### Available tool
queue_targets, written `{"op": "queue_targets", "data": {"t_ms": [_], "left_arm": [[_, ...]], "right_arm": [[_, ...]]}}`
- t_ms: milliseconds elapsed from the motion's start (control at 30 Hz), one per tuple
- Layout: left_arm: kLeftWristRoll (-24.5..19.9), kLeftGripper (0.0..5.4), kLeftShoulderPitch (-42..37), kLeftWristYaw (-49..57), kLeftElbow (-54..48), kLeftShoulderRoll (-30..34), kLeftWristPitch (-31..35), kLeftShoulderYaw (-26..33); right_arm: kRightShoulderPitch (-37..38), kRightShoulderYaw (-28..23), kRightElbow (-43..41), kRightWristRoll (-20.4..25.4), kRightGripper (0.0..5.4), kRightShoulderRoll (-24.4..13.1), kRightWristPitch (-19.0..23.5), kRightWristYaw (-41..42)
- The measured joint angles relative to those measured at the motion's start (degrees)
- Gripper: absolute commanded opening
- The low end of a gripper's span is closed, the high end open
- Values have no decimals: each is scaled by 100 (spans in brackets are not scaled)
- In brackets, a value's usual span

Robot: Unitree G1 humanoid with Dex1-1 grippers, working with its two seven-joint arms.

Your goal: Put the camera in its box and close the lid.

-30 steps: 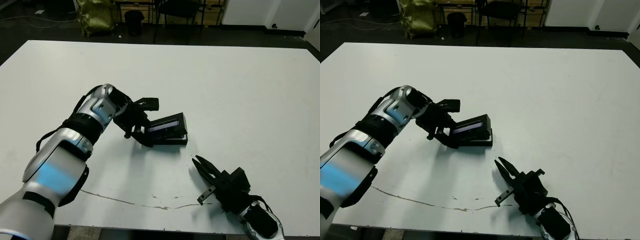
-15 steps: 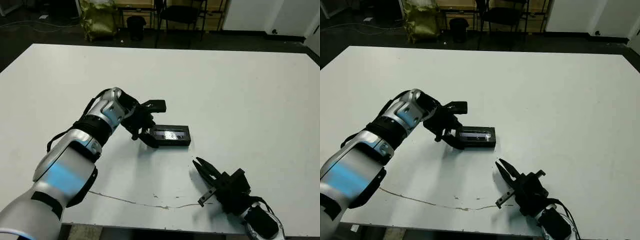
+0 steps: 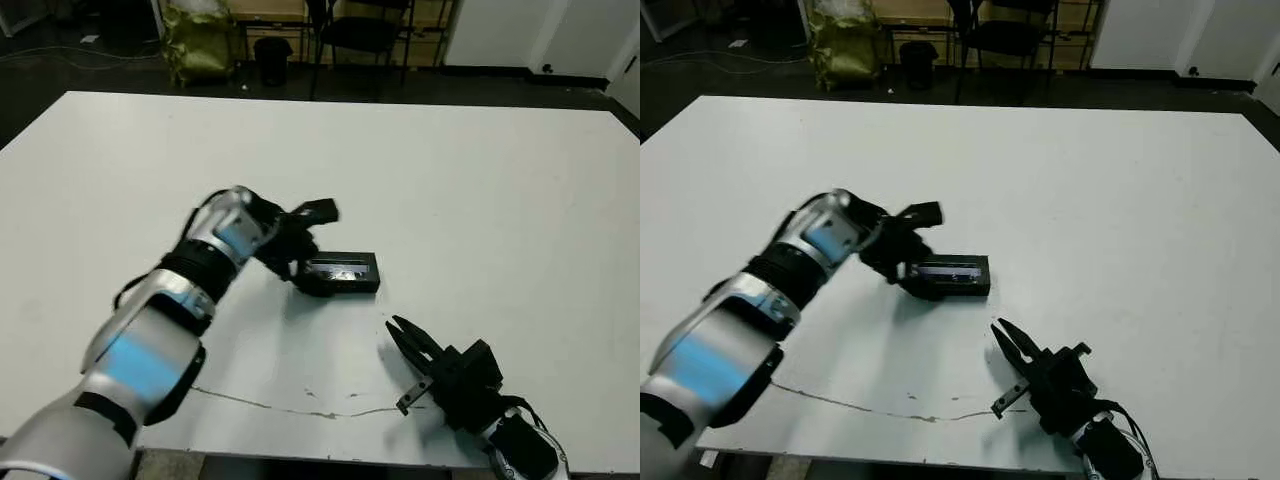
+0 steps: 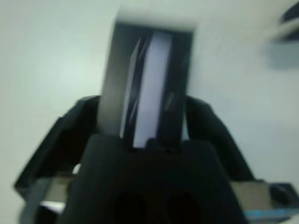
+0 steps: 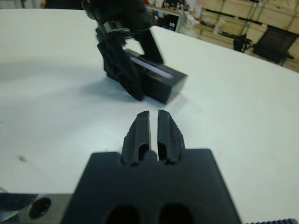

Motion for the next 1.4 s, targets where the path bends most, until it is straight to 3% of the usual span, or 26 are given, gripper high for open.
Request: {"op": "queue_targets", "data": {"t_ms": [100, 300, 467, 700, 833, 967, 1200, 1400], "left_arm": [[2, 536, 28, 19, 5, 62, -604, -93], [-1, 538, 123, -49, 134, 410, -1990, -284], [-93, 538, 85, -290, 492, 673, -2103, -280], [-132, 538, 150, -68, 562, 1246, -2775, -249], [-512, 538, 257, -185, 886, 1232, -2314, 125], [-741, 538, 463, -158, 961, 1211, -2639, 402], [-1026, 538, 629, -208, 1144, 1180, -2799, 725], [-1064, 538, 845, -456, 1170, 1509, -3901, 804]], "right_arm": [[-33, -1, -48, 4, 0, -10, 87, -4], [-48, 4, -18, -107, 0, -22, 74, -12], [-46, 5, 28, -106, 0, -25, 32, 2], [-55, 22, 64, -152, 0, -31, -24, 1], [-71, 44, 150, -136, 0, -18, -170, 10], [-166, 50, 375, -141, 0, -13, -501, 15], [-151, 57, 268, -150, 0, -22, -350, -5], [-196, 52, 344, -104, 0, -33, -480, 51]]}}
